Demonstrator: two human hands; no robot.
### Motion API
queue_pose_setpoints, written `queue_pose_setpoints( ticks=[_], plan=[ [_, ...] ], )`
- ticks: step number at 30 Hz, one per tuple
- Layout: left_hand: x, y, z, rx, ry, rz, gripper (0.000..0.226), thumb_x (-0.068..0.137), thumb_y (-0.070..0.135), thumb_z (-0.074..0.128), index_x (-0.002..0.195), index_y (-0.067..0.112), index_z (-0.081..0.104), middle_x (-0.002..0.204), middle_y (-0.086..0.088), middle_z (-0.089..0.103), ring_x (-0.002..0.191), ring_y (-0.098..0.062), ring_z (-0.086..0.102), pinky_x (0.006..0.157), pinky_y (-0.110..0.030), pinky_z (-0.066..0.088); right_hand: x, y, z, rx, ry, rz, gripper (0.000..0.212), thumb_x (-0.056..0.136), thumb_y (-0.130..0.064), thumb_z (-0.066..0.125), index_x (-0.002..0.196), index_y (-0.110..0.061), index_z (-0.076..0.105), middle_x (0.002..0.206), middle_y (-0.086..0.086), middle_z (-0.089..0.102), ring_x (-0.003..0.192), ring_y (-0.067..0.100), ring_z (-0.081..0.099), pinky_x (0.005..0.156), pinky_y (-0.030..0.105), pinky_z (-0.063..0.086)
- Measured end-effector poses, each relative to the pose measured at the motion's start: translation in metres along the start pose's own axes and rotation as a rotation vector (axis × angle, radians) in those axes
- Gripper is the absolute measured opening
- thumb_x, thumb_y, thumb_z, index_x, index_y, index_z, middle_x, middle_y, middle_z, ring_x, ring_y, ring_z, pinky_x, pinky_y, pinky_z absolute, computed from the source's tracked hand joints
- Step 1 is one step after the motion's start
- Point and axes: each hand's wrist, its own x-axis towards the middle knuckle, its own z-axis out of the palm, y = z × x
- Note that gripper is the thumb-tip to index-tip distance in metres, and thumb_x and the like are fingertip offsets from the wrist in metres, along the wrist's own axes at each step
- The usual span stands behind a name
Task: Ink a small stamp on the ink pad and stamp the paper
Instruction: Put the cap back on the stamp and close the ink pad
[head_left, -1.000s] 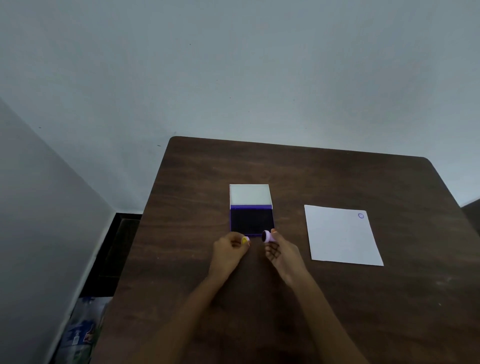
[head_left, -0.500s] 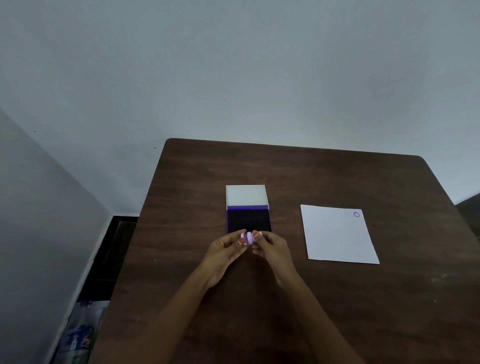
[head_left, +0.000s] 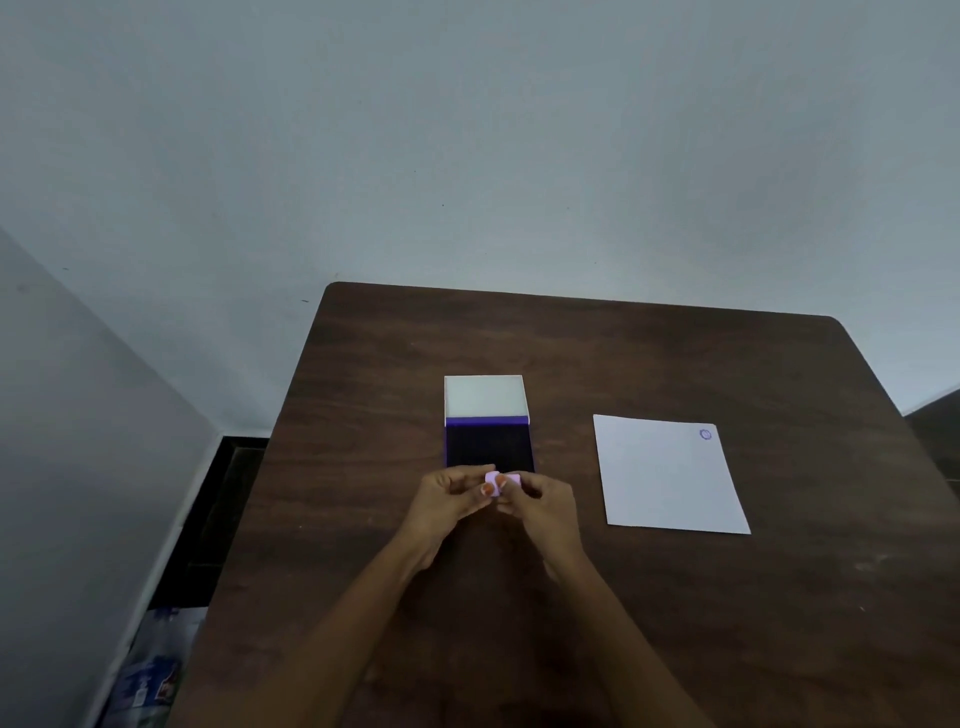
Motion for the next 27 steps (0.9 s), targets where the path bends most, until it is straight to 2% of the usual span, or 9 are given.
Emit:
queue_pose_setpoints(
  ticks=[4,8,11,13,15,18,22,25,27],
  plan=[
    [0.0,-0.003,0.004,0.176,-0.003,0.035,0.022,0.08,0.01,0.063,0.101,0.015,0.065,0.105,-0.006,0.069,0.1,-0.014,0.063,0.086,-0.026,0.051,-0.001,0.006,-0.005,-0.032,0.009,0.037,0.019,0.076,-0.026,0.07,0.091,-0.015,0.067,0.088,0.002,0.07,0.085,0.013,0.066,0.077,0.027,0.055],
    [0.002,-0.005,0.008,0.495,-0.047,0.076,0.021,0.08,0.01,0.063,0.101,0.015,0.061,0.103,-0.004,0.068,0.096,-0.011,0.063,0.09,-0.029,0.05,-0.002,0.011,-0.004,-0.256,0.073,-0.023,0.018,0.077,-0.023,0.068,0.092,-0.014,0.067,0.084,-0.003,0.066,0.075,0.002,0.057,0.068,0.012,0.042],
    [0.008,-0.004,0.008,0.691,-0.011,0.116,0.027,0.08,0.01,0.063,0.105,0.016,0.055,0.101,-0.001,0.064,0.094,-0.011,0.06,0.089,-0.027,0.047,-0.002,0.011,0.0,-0.365,0.058,-0.1,0.015,0.084,-0.02,0.059,0.094,-0.01,0.066,0.095,0.008,0.07,0.083,0.012,0.061,0.081,0.024,0.048],
    [0.011,-0.003,0.004,0.751,0.018,0.126,0.031,0.08,0.007,0.062,0.109,0.016,0.052,0.094,0.001,0.062,0.086,-0.008,0.06,0.085,-0.025,0.047,-0.001,0.01,0.0,-0.434,0.033,-0.127,0.016,0.087,-0.022,0.055,0.092,-0.011,0.064,0.095,0.01,0.069,0.082,0.013,0.06,0.081,0.025,0.047],
    [0.016,-0.003,-0.005,0.793,0.067,0.13,0.029,0.081,0.005,0.061,0.107,0.016,0.053,0.088,0.003,0.061,0.079,-0.004,0.059,0.082,-0.024,0.049,0.003,0.012,-0.002,-0.568,0.002,-0.179,0.014,0.087,-0.02,0.055,0.093,-0.011,0.063,0.096,0.009,0.067,0.08,0.009,0.056,0.077,0.02,0.042],
    [0.024,0.001,-0.02,0.807,0.193,0.136,0.022,0.084,0.004,0.057,0.102,0.017,0.056,0.095,-0.003,0.064,0.079,-0.005,0.058,0.074,-0.021,0.048,0.006,0.018,-0.006,-0.669,-0.026,-0.238,0.014,0.086,-0.018,0.056,0.095,-0.01,0.062,0.103,0.009,0.065,0.086,0.01,0.055,0.079,0.018,0.041],
    [0.038,0.009,-0.032,0.749,0.413,0.13,0.017,0.086,0.005,0.054,0.1,0.012,0.059,0.103,-0.01,0.064,0.087,-0.016,0.059,0.08,-0.03,0.05,0.008,0.021,-0.009,-0.673,-0.106,-0.22,0.03,0.078,-0.029,0.066,0.101,-0.011,0.06,0.111,0.001,0.057,0.099,0.014,0.054,0.09,0.03,0.048],
    [0.052,0.019,-0.036,0.711,0.489,0.095,0.021,0.087,0.004,0.052,0.108,0.007,0.057,0.109,-0.015,0.063,0.096,-0.021,0.059,0.084,-0.03,0.046,0.014,0.009,-0.015,-0.52,0.07,-0.261,0.031,0.077,-0.042,0.063,0.097,-0.019,0.063,0.097,-0.008,0.055,0.092,0.011,0.057,0.076,0.024,0.048],
    [0.063,0.026,-0.037,0.682,0.5,0.064,0.025,0.087,0.004,0.052,0.112,0.004,0.056,0.113,-0.018,0.062,0.101,-0.024,0.058,0.084,-0.029,0.044,0.029,-0.002,-0.018,-0.354,0.208,-0.209,0.022,0.083,-0.039,0.056,0.094,-0.02,0.063,0.093,-0.003,0.062,0.087,0.013,0.06,0.072,0.024,0.05]
  ],
)
